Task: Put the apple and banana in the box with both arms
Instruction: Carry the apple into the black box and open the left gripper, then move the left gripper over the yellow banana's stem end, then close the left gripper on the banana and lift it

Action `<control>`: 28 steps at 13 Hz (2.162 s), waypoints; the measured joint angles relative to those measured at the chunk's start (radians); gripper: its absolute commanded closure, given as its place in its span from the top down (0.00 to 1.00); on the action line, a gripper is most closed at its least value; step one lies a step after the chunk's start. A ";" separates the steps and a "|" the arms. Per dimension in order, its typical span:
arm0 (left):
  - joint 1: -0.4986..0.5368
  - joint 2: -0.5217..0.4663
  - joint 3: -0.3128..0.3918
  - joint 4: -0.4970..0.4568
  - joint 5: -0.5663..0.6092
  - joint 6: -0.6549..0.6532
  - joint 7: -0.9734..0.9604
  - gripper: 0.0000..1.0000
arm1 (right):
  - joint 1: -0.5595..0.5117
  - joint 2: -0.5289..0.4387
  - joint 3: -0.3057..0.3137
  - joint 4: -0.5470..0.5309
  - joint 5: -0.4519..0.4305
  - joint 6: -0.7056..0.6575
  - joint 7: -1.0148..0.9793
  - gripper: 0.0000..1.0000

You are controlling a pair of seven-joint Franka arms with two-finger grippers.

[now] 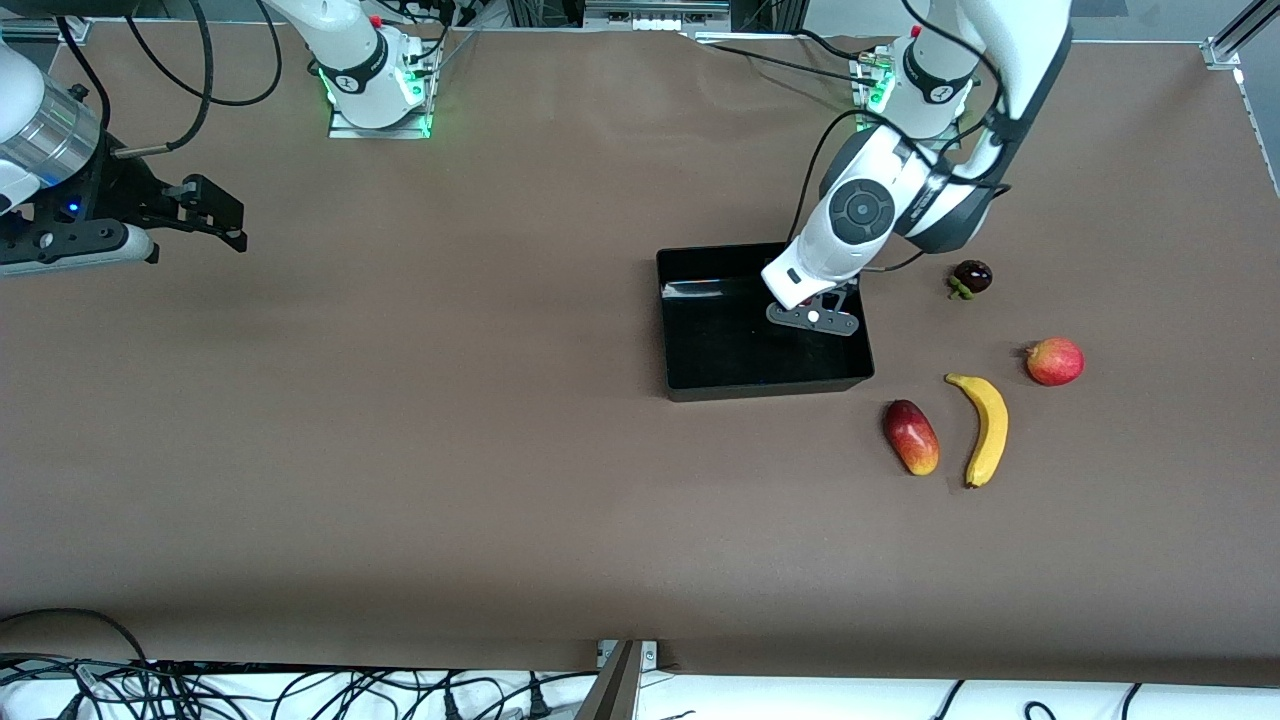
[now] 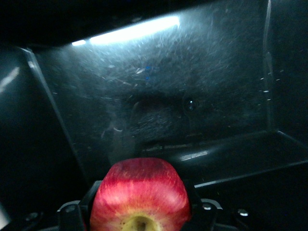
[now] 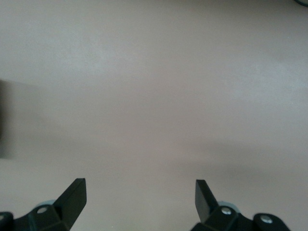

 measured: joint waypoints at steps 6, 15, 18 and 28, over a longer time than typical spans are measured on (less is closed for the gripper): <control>0.005 0.085 0.006 -0.021 0.000 0.095 -0.035 1.00 | 0.000 0.000 0.000 0.000 0.000 0.000 0.000 1.00; 0.218 -0.041 0.022 0.367 0.154 -0.468 0.049 1.00 | 0.000 0.000 0.000 0.000 0.000 0.000 0.000 1.00; 0.366 0.099 0.030 0.466 0.237 -0.409 0.249 1.00 | 0.000 0.000 0.000 0.001 0.000 0.000 0.000 1.00; 0.539 0.435 0.032 0.531 0.318 -0.035 0.577 0.00 | 0.000 0.001 0.000 0.002 0.000 0.000 0.000 1.00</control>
